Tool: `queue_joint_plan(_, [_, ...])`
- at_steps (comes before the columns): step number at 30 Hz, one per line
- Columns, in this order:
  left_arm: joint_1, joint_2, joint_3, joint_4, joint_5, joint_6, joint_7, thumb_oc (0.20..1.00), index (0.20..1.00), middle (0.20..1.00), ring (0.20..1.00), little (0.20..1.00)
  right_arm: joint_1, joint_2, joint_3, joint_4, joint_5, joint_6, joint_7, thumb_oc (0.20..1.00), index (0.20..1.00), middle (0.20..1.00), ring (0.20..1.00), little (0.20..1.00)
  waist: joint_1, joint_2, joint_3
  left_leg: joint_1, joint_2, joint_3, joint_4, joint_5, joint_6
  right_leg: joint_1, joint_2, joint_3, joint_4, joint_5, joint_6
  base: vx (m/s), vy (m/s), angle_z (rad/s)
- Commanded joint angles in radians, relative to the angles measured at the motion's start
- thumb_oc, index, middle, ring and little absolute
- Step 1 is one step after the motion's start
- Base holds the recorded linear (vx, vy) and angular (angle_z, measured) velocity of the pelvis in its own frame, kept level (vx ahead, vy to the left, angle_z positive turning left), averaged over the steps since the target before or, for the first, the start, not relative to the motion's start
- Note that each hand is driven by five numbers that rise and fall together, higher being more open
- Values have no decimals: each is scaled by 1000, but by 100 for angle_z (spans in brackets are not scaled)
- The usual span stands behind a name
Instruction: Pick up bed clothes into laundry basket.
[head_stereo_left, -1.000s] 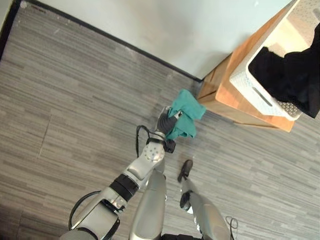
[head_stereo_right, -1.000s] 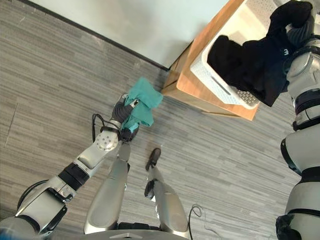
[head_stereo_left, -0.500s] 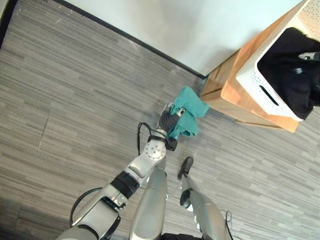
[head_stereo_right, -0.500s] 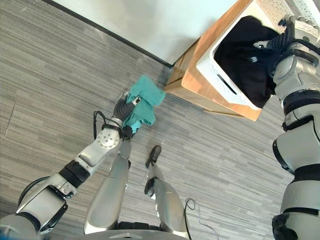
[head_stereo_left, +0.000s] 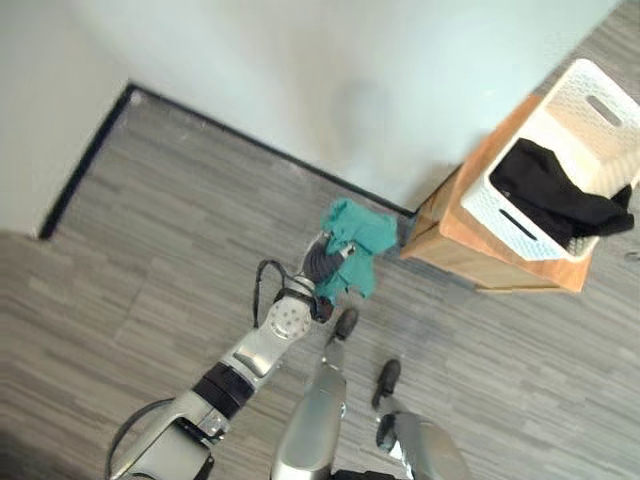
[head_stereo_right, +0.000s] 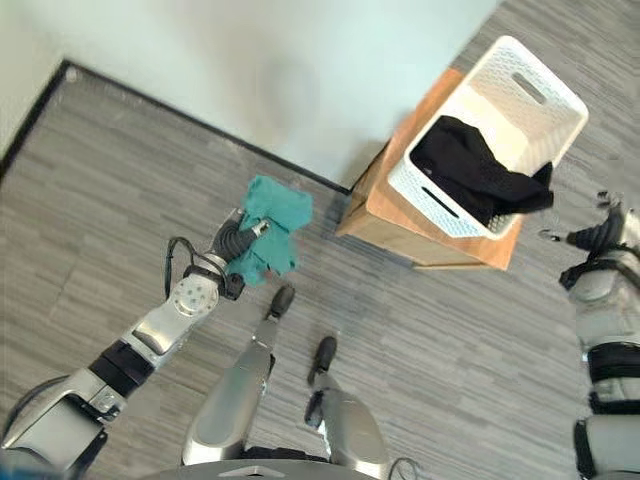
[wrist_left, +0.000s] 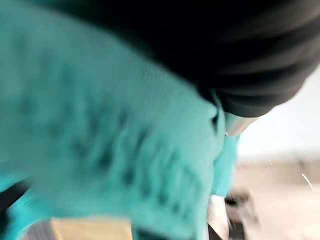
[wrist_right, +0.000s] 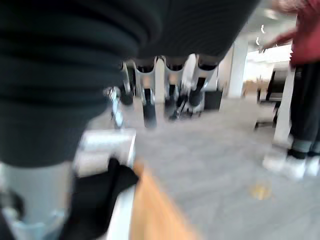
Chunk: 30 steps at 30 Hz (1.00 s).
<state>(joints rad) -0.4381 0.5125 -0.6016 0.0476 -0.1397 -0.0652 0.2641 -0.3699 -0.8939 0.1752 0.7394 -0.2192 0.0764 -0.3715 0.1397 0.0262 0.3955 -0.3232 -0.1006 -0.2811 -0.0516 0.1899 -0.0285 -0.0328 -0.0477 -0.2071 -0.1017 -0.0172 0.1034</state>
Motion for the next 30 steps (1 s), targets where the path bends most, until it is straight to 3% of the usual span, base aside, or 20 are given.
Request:
queue_joint_plan(1, [-96,-91,-11,-78,-44,-102,-44,200,200,200,200,200,-17,74,118,124,-93,-13,25,1000,1000,1000,1000,1000,33,-12,-90,107,60,14,-36,-131,-9,-60,-31,-13,14,10,10,22,-22,7])
queue_joint_plan(4, [-190,-114,-35,-138,-44,-111,-48,200,200,200,200,200,25,198,185,236,-136,3,60,1000,1000,1000,1000,1000,34,15,-111,120,61,10,-36,-127,-10,-40,-31,-13,14,-3,4,15,-12,6])
queue_joint_plan(6, [-271,-171,-39,-143,-33,-119,-17,200,200,200,200,200,67,271,211,281,-146,6,71,1000,1000,1000,1000,1000,29,27,-123,125,62,8,-36,-126,-10,-33,-32,-12,14,-8,2,13,-21,10])
queue_joint_plan(7, [-274,-174,-42,-139,-31,-120,-15,200,200,200,200,200,65,271,210,284,-146,4,70,1000,1000,1000,1000,1000,31,27,-121,126,62,7,-36,-126,-10,-32,-32,-13,14,-9,2,4,-22,5])
queue_joint_plan(9, [-403,-259,-50,-97,7,-125,51,200,200,200,200,200,113,337,245,334,-153,9,74,1000,1000,1000,1000,1000,20,42,-131,131,63,7,-36,-126,-12,-27,-30,-13,14,-14,0,14,-28,-7])
queue_joint_plan(15, [-510,-353,-42,-57,-7,-140,104,200,200,200,200,200,203,418,297,420,-181,23,89,1000,1000,1000,1000,1000,13,70,-132,137,61,8,-36,-119,-14,-23,-31,-9,14,-17,2,-1,-10,-3])
queue_joint_plan(21, [-532,-395,-29,-66,-47,-152,125,200,200,200,200,200,277,465,320,437,-205,33,99,1000,1000,1000,1000,1000,11,87,-135,152,56,8,-36,-119,-14,-6,-36,-6,14,-21,2,-5,-7,-1])
queue_joint_plan(24, [-500,-379,-9,-99,-29,-158,138,200,200,200,200,200,266,451,313,498,-189,11,88,1000,1000,1000,1000,1000,26,102,-146,165,48,-2,-36,-121,-13,8,-42,-11,14,-26,3,6,12,-1])
queue_joint_plan(30, [-501,-397,-12,-69,5,-140,159,200,200,200,200,200,208,492,340,499,-193,25,85,1000,1000,1000,1000,1000,17,116,-140,167,49,15,-36,-128,-2,-5,-45,12,14,-14,9,-15,39,0])
